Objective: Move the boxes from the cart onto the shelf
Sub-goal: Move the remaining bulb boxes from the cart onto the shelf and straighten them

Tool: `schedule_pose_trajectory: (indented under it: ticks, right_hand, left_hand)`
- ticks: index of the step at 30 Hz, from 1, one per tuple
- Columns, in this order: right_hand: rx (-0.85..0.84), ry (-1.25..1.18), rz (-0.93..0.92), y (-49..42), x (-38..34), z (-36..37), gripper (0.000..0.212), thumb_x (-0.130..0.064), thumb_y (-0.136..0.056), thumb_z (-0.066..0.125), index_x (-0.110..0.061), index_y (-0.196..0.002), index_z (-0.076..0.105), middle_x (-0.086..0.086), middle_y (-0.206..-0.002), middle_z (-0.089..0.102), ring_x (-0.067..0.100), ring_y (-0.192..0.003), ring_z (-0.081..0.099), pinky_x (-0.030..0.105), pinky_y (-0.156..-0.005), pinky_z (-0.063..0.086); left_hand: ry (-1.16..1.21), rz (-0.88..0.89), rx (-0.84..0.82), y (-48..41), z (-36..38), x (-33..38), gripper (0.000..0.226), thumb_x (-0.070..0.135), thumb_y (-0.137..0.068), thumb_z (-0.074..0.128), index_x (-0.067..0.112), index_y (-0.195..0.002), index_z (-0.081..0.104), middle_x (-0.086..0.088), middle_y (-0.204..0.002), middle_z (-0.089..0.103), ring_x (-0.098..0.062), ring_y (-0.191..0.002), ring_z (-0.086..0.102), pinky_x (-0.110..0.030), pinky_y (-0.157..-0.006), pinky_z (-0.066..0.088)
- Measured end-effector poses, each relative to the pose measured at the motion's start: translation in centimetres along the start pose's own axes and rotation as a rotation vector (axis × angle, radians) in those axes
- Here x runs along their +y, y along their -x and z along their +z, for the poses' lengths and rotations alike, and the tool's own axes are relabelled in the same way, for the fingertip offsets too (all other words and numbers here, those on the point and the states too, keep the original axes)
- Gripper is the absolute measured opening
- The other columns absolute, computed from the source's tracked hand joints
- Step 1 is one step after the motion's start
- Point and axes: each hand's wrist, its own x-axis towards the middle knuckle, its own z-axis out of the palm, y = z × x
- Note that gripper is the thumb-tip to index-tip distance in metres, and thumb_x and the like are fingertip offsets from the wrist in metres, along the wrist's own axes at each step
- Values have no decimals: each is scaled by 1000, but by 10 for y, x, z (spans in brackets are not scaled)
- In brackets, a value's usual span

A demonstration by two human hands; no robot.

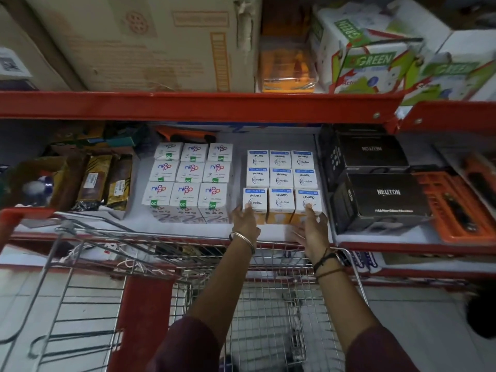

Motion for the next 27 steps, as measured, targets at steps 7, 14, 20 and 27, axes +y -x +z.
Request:
schedule_pose_trajectory:
  ticks: [7, 14, 20, 27]
  right_hand:
    - [-47, -20, 10, -14, -1, -2, 50, -41, -91, 54, -18, -131, 37, 22, -125, 60, 32, -103, 63, 36, -81, 53]
    - [-71, -68, 23, -16, -2, -3, 41, -38, -89, 58, -16, -121, 45, 26, -123, 59, 34, -105, 64, 39, -90, 53]
    - [-81, 109, -70, 18, -17, -29, 61, -39, -88, 60, -17, -138, 33, 9, -107, 66, 28, -100, 66, 35, -82, 54]
    - [165, 808, -862, 32, -45, -128, 55, -26, -87, 62, -12, -136, 42, 13, -134, 54, 27, -111, 59, 31, -87, 49]
  left_hand:
    - [76, 62, 42, 1, 12, 3, 50, 23, -97, 42, 2, -139, 23, -23, -146, 34, -38, -125, 44, -50, -102, 44]
    - [146, 57, 36, -6, 15, -4, 34, 27, -97, 41, 13, -128, 36, -21, -141, 39, -21, -101, 41, -39, -91, 45]
    - [244, 144, 164, 15, 20, -15, 29, 29, -96, 44, 16, -121, 38, -12, -121, 46, -25, -100, 47, -34, -83, 47]
    - [-569, 1031, -25, 68, 70, -41, 41, 34, -92, 44, 12, -126, 41, -8, -133, 42, -22, -127, 38, -36, -109, 34]
